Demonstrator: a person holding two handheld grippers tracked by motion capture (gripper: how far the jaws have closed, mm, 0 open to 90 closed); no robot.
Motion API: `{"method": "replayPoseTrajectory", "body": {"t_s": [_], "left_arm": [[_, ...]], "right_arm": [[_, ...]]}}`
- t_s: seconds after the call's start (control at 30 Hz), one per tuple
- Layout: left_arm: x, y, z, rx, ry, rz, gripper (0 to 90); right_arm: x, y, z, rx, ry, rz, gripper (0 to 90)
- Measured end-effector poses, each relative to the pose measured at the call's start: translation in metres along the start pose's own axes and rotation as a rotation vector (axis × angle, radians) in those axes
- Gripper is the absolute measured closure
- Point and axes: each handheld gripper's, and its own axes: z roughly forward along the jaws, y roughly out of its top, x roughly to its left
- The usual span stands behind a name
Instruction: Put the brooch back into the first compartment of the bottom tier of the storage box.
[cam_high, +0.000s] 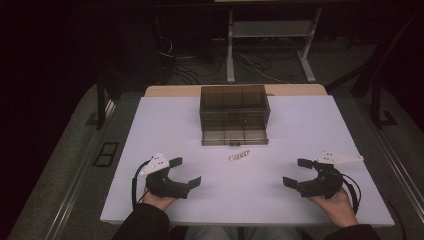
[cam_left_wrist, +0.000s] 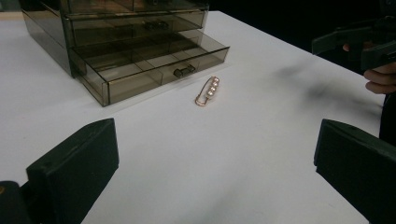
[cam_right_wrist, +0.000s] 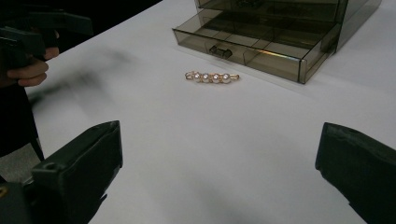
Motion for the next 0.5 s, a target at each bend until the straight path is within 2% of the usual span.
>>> {"method": "replayPoseTrajectory", "body": {"t_s": [0.5], "left_arm": [[-0.0008,0.0002,-0.0014,0.005,0.001,-0.007,0.0]], "right_arm": [[0.0006,-0.0005,-0.0008,0.015,0.005,0.001,0.2]]}}
